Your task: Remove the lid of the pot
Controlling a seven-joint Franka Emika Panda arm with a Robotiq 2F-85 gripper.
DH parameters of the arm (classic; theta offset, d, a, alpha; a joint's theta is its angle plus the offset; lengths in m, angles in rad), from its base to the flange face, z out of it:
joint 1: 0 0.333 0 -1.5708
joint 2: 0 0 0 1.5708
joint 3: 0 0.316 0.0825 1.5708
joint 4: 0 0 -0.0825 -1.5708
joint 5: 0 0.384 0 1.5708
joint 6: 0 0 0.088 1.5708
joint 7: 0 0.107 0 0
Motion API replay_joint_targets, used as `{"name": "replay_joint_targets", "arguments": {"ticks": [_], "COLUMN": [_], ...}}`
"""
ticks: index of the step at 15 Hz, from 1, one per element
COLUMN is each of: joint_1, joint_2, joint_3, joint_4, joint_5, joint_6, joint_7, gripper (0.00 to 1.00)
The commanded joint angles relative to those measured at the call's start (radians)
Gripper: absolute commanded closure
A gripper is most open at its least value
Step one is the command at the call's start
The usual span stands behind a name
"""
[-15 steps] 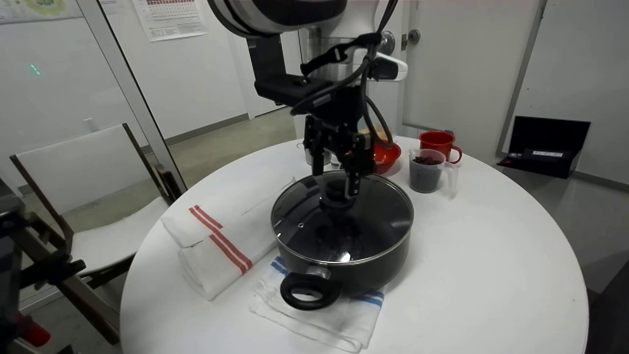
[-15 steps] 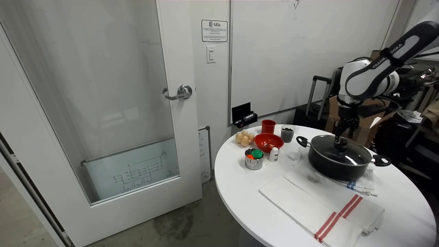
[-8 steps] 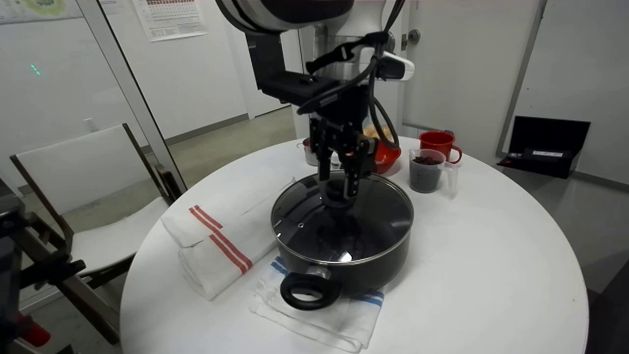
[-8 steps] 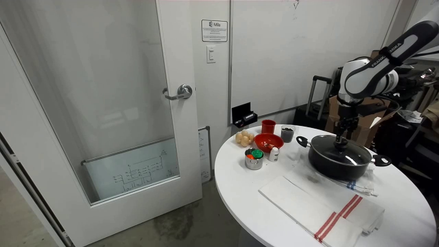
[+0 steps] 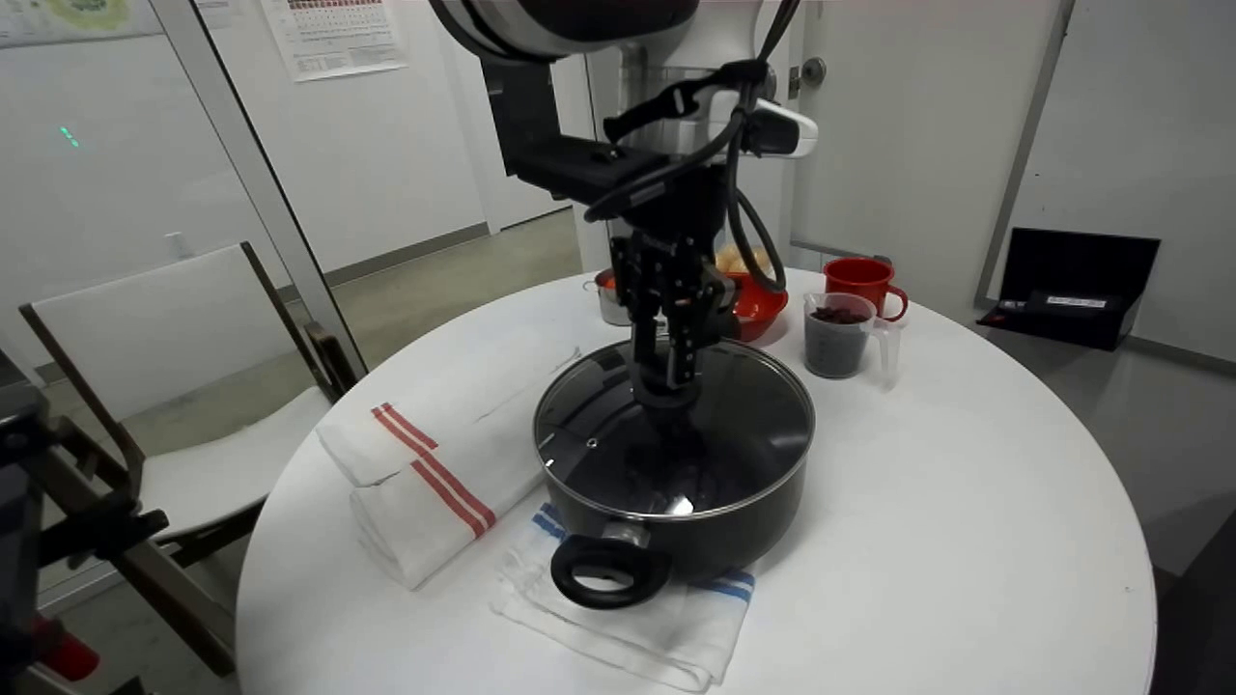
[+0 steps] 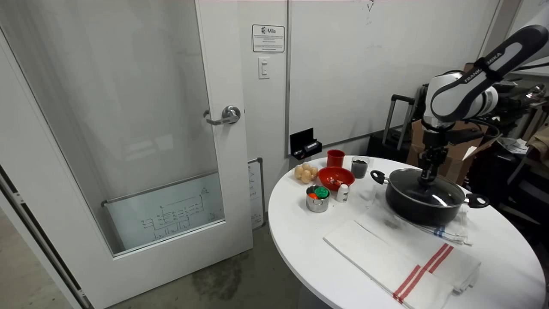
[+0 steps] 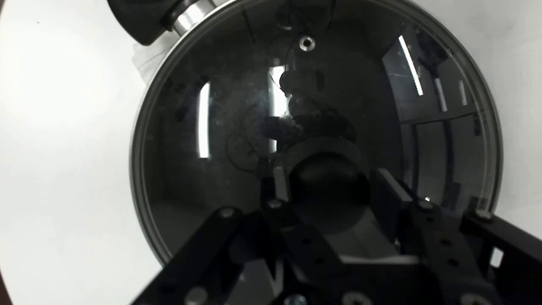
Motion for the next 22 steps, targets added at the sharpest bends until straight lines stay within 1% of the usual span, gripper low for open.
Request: {"name": "replay_joint_targets", "arguments": {"ticks": [1, 8, 15, 17, 19, 22], "joint_1": [-0.005, 0.007, 0.016, 0.028, 0.055, 0.114], "joint_2": [-0.002, -0.103, -0.215, -0.25, -0.285, -0.325], "joint_3": [0.002, -0.003, 0.017, 0.028, 0.037, 0.05], "joint_4": [0.015, -0.055, -0.147, -0.18, -0.212, -0.242], "joint_5": [0.025, 0.02, 0.027, 0.024, 0.011, -0.015], "joint_6": [-0.02, -0.016, -0.011, -0.013, -0.011, -0.013], "joint_7": [-0.023, -0.013, -0.031, -0.035, -0.031, -0.018], "gripper": [0.76, 0.76, 0.76, 0.76, 0.76, 0.76]}}
